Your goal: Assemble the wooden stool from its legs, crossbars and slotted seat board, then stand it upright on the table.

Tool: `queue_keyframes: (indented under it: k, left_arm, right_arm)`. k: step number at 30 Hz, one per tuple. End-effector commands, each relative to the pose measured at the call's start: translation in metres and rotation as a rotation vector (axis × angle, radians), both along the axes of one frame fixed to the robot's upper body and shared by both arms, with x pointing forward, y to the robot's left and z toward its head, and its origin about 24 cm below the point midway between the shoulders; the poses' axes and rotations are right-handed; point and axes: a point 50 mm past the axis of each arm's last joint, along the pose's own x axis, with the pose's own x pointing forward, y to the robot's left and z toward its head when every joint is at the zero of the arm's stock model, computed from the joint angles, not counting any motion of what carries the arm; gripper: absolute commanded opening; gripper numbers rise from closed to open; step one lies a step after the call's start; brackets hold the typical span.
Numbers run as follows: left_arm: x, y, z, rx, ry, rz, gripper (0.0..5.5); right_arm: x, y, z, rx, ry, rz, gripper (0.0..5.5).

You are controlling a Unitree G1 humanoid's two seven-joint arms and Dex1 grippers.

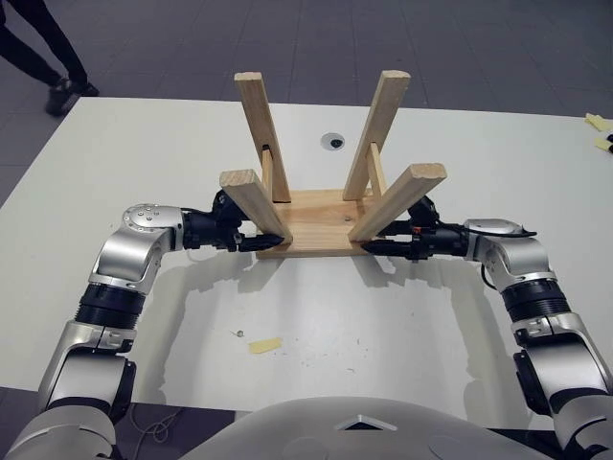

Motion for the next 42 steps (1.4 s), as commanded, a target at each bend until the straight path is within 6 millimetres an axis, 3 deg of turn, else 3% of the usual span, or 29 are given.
queue_keyframes:
  k: [1, 4, 10, 14, 18, 20, 23, 27, 30, 33, 35, 37, 40, 42]
  left_arm:
    - [-0.008, -0.007, 0.005, -0.104, 0.112, -0.025, 2.69]
    - [-0.014, -0.009, 0.017, -0.184, 0.197, -0.055, 2.13]
    - [-0.023, -0.01, 0.039, -0.294, 0.327, -0.083, 1.81]
    - [-0.025, -0.001, 0.057, -0.356, 0.419, -0.049, 1.65]
    - [-0.004, 0.007, 0.065, -0.429, 0.392, 0.143, 1.47]
    - [0.007, 0.008, 0.062, -0.443, 0.398, 0.259, 1.46]
    - [0.013, 0.01, 0.059, -0.477, 0.423, 0.351, 2.11]
    - [0.012, 0.025, 0.067, -0.554, 0.38, 0.42, 2.79]
    - [0.011, 0.04, 0.082, -0.636, 0.282, 0.459, 3.29]
    - [0.003, 0.059, 0.109, -0.623, 0.066, 0.473, 3.72]
    - [-0.01, 0.058, 0.117, -0.475, -0.034, 0.352, 4.1]
    - [-0.012, 0.061, 0.104, -0.202, -0.143, 0.232, 4.39]
    - [-0.007, 0.068, 0.079, 0.104, -0.244, 0.086, 4.94]
    - [-0.002, 0.062, 0.066, 0.186, -0.246, -0.013, 5.24]
  right_arm:
    - [-0.014, 0.008, -0.005, -0.002, 0.027, 0.045, 2.33]
    - [-0.022, 0.015, 0.0, 0.082, 0.07, 0.04, 1.92]
    - [-0.048, 0.029, 0.011, 0.239, 0.199, 0.038, 1.61]
    - [-0.062, 0.029, 0.036, 0.398, 0.279, -0.014, 1.48]
    - [-0.052, 0.024, 0.052, 0.472, 0.203, -0.183, 1.21]
    - [-0.042, 0.019, 0.055, 0.484, 0.171, -0.289, 1.7]
    - [-0.033, 0.009, 0.057, 0.494, 0.147, -0.399, 2.19]
    - [-0.038, -0.004, 0.056, 0.51, 0.132, -0.465, 2.85]
    - [-0.046, -0.016, 0.054, 0.523, 0.109, -0.523, 3.34]
    - [-0.055, -0.034, 0.069, 0.485, -0.011, -0.551, 3.75]
    - [-0.069, -0.044, 0.083, 0.4, -0.089, -0.469, 4.11]
    - [-0.073, -0.053, 0.085, 0.245, -0.139, -0.393, 4.39]
    - [-0.058, -0.06, 0.071, 0.023, -0.2, -0.251, 4.92]
    - [-0.044, -0.06, 0.061, -0.05, -0.23, -0.197, 5.2]
